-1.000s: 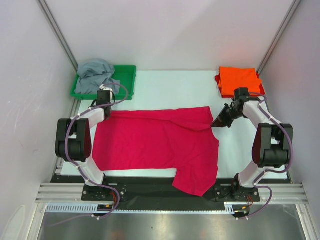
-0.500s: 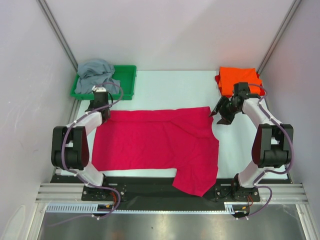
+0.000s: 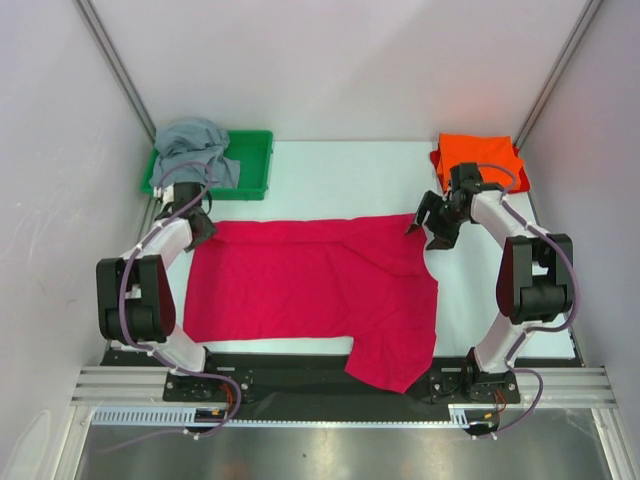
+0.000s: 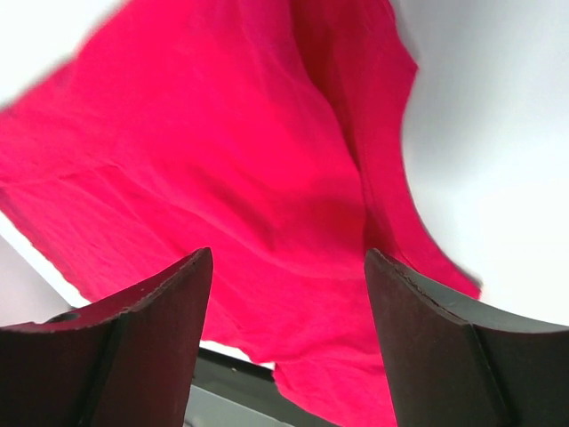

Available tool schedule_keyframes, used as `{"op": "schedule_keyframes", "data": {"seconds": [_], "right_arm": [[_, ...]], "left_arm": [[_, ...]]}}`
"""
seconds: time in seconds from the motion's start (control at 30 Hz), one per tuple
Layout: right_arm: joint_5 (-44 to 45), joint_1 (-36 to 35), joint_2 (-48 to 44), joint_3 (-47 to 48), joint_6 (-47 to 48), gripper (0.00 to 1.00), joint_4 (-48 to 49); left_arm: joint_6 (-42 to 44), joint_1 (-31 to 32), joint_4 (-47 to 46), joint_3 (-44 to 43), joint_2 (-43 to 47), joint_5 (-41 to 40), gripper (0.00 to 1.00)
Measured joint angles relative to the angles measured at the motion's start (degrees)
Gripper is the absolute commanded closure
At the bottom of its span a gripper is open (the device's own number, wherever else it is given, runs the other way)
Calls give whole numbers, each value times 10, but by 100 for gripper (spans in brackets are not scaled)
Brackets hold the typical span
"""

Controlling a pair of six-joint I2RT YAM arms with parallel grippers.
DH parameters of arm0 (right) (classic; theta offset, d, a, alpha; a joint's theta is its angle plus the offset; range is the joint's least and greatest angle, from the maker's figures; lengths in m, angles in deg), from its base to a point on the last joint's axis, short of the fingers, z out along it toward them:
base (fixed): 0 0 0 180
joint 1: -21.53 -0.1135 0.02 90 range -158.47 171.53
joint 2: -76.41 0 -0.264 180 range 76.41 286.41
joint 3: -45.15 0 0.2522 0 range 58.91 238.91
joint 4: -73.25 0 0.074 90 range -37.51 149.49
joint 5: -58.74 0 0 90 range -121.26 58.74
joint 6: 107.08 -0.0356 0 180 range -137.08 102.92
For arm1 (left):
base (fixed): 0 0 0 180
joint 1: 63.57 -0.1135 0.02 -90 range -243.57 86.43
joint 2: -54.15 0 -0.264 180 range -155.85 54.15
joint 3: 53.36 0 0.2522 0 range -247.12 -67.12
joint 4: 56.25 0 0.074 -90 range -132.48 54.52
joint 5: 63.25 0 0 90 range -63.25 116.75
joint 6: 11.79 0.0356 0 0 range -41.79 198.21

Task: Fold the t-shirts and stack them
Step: Fold the tshirt

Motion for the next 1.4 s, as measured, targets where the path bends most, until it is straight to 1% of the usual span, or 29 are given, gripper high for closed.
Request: {"op": "schedule_keyframes", "data": {"seconds": [0.07,0.17,0.27,0.37,0.47,0.57,0.77,0.87,0.97,1.07,1.17,1.4], "right_arm": [[0,2,-2,-7,10,21,-9],[3,4,-8,-12,30,21,-17],[3,7,-20,-20,43,21,-20],[2,9,-34,-33,48,21,-19],[-3,9,-40,-39,51,21,-20],[-3,9,-40,-39,55,21,-19],[-3,9,-42,-46,64,22,-19],[-3,10,-43,-49,67,22,-19],[-4,12,-43,-49,71,22,-19],[-5,16,-43,-49,75,22,-20],[-7,19,-43,-49,80,22,-20],[-10,21,-43,-49,81,22,-20]], "left_arm": [[-23,-3,13,-10,0,13,41],[-57,-8,24,-14,0,31,40],[-107,-27,30,-8,0,63,40],[-168,-57,24,21,2,89,41],[-238,-90,7,73,16,114,40],[-303,-114,-5,95,20,144,41],[-392,-126,-64,114,26,194,46],[-431,-136,-96,156,46,214,44],[-467,-147,-114,172,45,235,45],[-507,-150,-151,189,45,244,47],[-531,-151,-164,194,45,247,48],[-590,-160,-228,207,45,250,46]]}}
